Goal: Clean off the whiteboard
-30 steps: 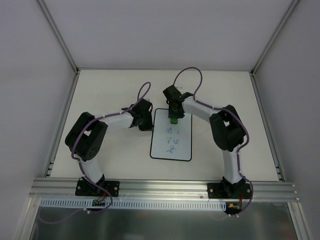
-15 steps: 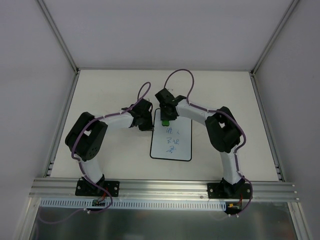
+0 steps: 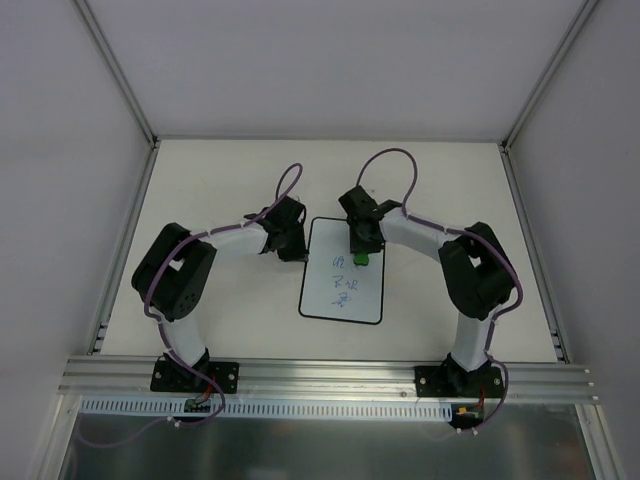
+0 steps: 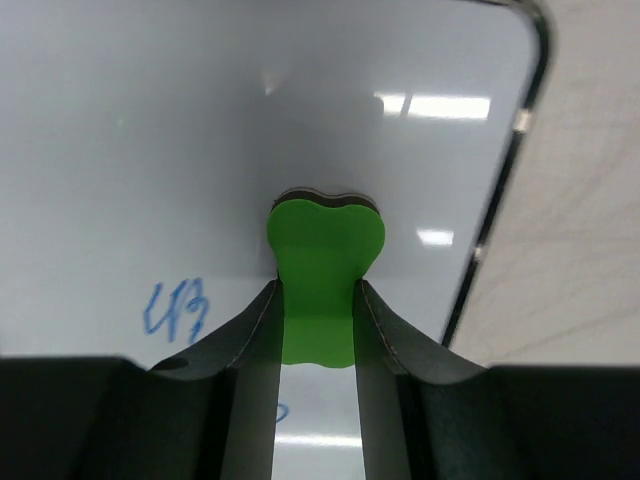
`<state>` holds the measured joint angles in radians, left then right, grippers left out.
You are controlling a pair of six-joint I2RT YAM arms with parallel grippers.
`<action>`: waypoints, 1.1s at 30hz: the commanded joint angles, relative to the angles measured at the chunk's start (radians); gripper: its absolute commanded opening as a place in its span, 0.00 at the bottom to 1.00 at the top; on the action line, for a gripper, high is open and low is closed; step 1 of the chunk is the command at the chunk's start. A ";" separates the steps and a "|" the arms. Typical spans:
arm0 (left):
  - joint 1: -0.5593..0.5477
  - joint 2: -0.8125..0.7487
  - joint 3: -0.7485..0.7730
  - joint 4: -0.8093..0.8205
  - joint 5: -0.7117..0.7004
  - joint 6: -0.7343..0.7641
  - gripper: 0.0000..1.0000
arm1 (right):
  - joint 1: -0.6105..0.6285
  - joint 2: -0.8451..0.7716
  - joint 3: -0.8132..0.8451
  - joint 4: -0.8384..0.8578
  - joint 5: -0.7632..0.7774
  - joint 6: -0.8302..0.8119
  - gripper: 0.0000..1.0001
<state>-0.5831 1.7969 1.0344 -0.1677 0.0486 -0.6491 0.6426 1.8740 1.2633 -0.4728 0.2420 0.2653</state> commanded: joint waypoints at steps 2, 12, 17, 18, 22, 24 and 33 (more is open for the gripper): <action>-0.007 0.084 -0.028 -0.142 -0.026 -0.011 0.00 | 0.135 0.100 0.059 -0.030 -0.098 0.024 0.02; -0.006 0.098 -0.016 -0.141 -0.026 -0.026 0.00 | 0.152 0.093 0.036 -0.029 -0.020 0.060 0.01; -0.004 0.090 -0.020 -0.141 -0.032 -0.032 0.00 | 0.039 -0.065 -0.142 -0.032 0.059 0.098 0.01; -0.006 0.088 -0.022 -0.141 -0.032 -0.030 0.00 | 0.004 -0.088 -0.171 -0.030 0.065 0.101 0.01; -0.006 0.087 -0.022 -0.139 -0.033 -0.034 0.00 | -0.027 -0.164 -0.274 -0.015 0.065 0.095 0.01; -0.006 0.088 -0.019 -0.139 -0.027 -0.035 0.00 | -0.020 -0.167 -0.285 0.008 0.034 0.094 0.01; -0.006 0.098 -0.004 -0.138 -0.006 -0.053 0.00 | 0.195 -0.012 -0.124 0.046 -0.087 0.163 0.01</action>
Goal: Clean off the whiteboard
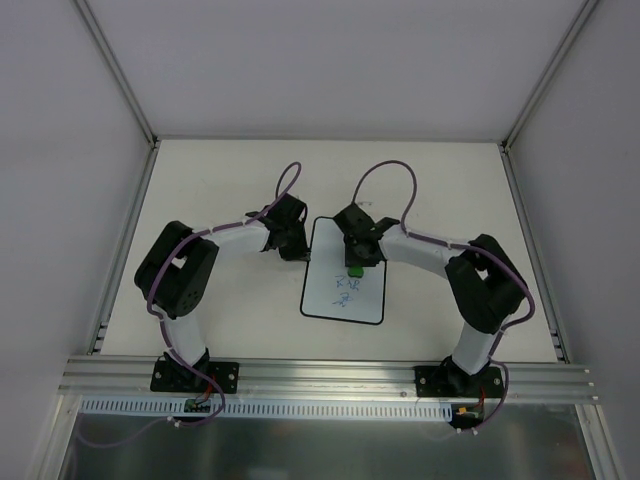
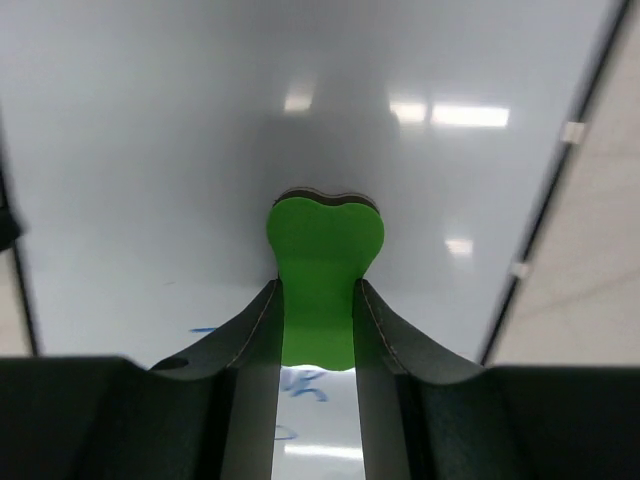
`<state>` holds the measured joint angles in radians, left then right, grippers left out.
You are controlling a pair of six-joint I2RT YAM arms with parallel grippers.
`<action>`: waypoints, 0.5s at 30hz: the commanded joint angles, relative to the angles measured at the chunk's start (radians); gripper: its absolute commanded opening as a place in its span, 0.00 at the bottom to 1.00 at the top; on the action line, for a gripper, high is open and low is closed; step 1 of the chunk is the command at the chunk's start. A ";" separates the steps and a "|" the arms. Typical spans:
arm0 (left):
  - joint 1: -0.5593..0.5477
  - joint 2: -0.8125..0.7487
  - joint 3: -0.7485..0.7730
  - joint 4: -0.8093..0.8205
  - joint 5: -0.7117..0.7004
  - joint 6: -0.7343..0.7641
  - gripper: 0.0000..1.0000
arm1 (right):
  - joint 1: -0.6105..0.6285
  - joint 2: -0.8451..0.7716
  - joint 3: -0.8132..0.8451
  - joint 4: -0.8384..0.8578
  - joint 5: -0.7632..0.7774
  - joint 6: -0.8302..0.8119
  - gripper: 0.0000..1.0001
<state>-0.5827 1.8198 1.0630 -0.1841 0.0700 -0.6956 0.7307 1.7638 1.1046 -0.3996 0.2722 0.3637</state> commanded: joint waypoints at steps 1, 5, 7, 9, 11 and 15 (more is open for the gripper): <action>-0.006 0.076 -0.032 -0.121 -0.024 -0.010 0.00 | 0.122 0.111 0.053 -0.025 -0.129 0.073 0.01; -0.006 0.081 -0.028 -0.118 -0.022 -0.015 0.00 | 0.157 0.152 0.103 -0.028 -0.148 0.077 0.01; -0.008 0.082 -0.024 -0.120 -0.025 -0.016 0.00 | 0.150 0.131 0.069 -0.030 -0.105 0.086 0.01; -0.006 0.082 -0.023 -0.118 -0.032 -0.016 0.00 | 0.136 0.080 0.028 -0.050 -0.079 0.101 0.00; -0.005 0.081 -0.020 -0.118 -0.035 -0.016 0.00 | 0.110 0.043 -0.036 -0.093 -0.031 0.112 0.00; -0.006 0.078 -0.018 -0.118 -0.039 -0.018 0.00 | 0.052 -0.076 -0.179 -0.122 0.005 0.164 0.00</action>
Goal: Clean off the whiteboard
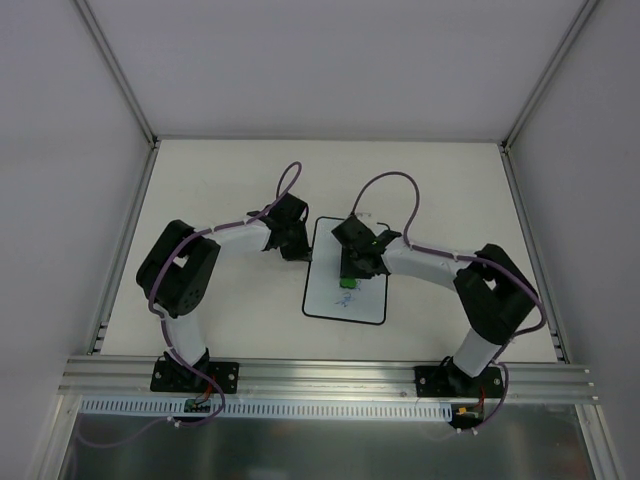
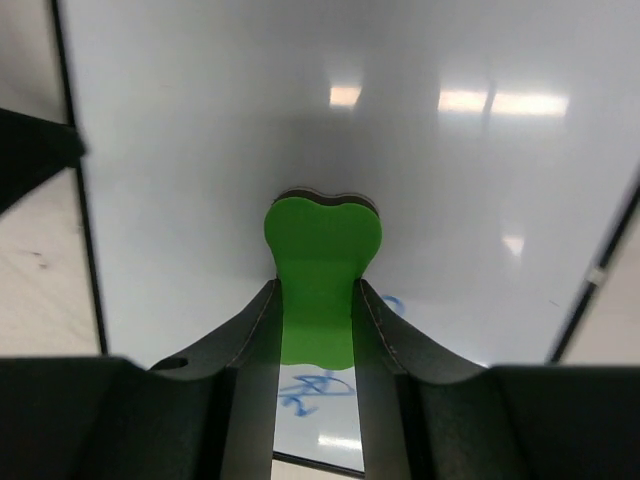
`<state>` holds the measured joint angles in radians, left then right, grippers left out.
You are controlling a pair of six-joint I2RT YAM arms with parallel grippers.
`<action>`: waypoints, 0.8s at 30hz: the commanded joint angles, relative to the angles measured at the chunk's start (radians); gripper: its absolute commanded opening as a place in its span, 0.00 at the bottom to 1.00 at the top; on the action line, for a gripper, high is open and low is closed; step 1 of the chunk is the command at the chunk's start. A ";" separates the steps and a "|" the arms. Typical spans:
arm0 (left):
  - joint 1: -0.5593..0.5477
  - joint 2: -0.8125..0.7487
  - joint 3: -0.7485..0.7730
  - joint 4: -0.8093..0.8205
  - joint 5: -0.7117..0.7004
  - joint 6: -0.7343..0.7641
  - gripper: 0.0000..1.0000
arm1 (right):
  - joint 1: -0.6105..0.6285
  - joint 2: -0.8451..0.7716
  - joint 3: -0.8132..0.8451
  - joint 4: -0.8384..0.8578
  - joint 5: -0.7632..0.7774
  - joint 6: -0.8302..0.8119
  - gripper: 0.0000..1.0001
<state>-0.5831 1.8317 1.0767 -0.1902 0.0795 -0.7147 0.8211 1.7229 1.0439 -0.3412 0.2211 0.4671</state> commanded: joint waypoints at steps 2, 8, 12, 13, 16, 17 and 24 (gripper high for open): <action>-0.006 0.064 -0.032 -0.112 -0.049 0.001 0.00 | -0.063 -0.107 -0.165 -0.192 0.066 0.076 0.00; -0.006 0.067 -0.021 -0.112 -0.037 0.004 0.00 | -0.068 -0.155 -0.203 -0.223 0.086 0.097 0.00; -0.004 0.070 -0.012 -0.112 -0.027 0.001 0.00 | -0.024 -0.083 -0.154 -0.131 0.015 0.091 0.00; -0.007 0.072 -0.012 -0.112 -0.024 0.000 0.00 | 0.019 -0.060 -0.110 -0.111 -0.008 0.094 0.00; -0.006 0.075 -0.009 -0.112 -0.020 -0.005 0.00 | 0.102 0.062 -0.001 -0.104 -0.044 0.088 0.00; -0.006 0.078 -0.008 -0.111 -0.018 -0.006 0.00 | 0.118 0.087 0.057 -0.104 -0.052 0.088 0.00; -0.007 0.084 -0.006 -0.112 -0.034 -0.008 0.00 | 0.133 0.063 0.023 -0.136 0.020 0.110 0.00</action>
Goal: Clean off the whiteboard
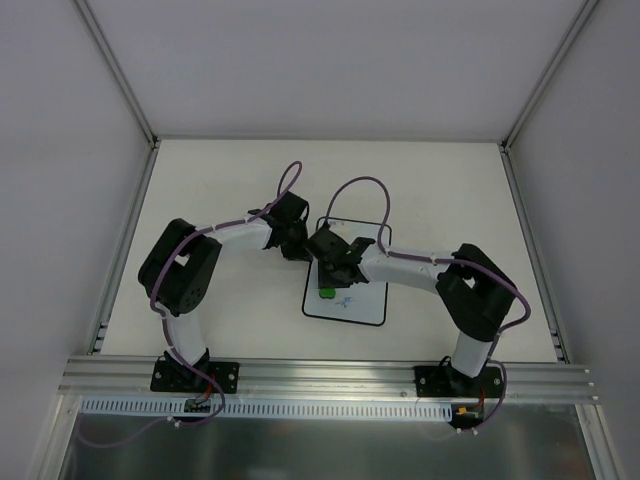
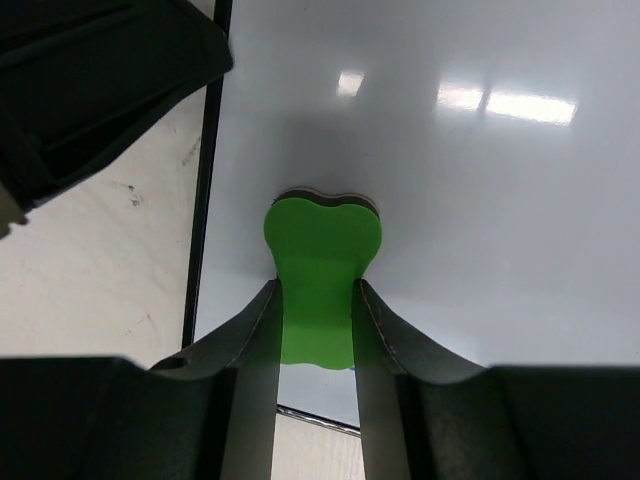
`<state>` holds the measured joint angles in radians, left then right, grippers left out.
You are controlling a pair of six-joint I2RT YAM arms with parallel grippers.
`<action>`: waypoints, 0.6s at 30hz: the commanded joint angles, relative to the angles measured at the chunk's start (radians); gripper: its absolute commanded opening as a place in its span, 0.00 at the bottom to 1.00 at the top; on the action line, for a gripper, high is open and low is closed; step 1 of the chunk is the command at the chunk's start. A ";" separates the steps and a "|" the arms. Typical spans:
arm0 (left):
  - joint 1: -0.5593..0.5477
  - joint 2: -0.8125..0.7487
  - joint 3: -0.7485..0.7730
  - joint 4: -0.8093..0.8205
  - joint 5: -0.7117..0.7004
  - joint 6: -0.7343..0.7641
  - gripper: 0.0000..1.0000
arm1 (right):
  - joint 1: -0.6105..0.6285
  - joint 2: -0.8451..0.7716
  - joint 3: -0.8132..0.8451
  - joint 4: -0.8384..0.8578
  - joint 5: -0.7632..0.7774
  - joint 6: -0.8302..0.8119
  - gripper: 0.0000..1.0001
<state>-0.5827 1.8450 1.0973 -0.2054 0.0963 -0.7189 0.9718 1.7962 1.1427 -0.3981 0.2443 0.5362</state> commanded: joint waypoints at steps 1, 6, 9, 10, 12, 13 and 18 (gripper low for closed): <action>-0.008 0.071 -0.022 -0.097 -0.053 -0.004 0.00 | -0.036 -0.044 -0.092 -0.099 0.027 0.045 0.00; -0.006 0.080 -0.005 -0.097 -0.056 -0.004 0.00 | -0.068 -0.152 -0.182 -0.241 0.102 0.053 0.00; -0.006 0.080 0.004 -0.097 -0.058 -0.004 0.00 | -0.082 -0.239 -0.273 -0.258 0.113 0.074 0.00; -0.006 0.080 0.006 -0.097 -0.056 -0.004 0.00 | -0.090 -0.259 -0.311 -0.258 0.113 0.080 0.00; -0.008 0.080 0.009 -0.097 -0.050 -0.004 0.00 | -0.090 -0.296 -0.327 -0.254 0.110 0.087 0.01; -0.008 0.083 0.010 -0.097 -0.049 -0.007 0.00 | -0.088 -0.300 -0.328 -0.245 0.099 0.084 0.00; -0.009 0.092 0.016 -0.097 -0.024 -0.017 0.00 | -0.047 -0.241 -0.292 -0.084 0.007 0.068 0.00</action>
<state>-0.5835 1.8694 1.1313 -0.2203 0.1085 -0.7254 0.8936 1.5017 0.8425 -0.5282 0.3077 0.5907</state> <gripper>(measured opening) 0.017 0.336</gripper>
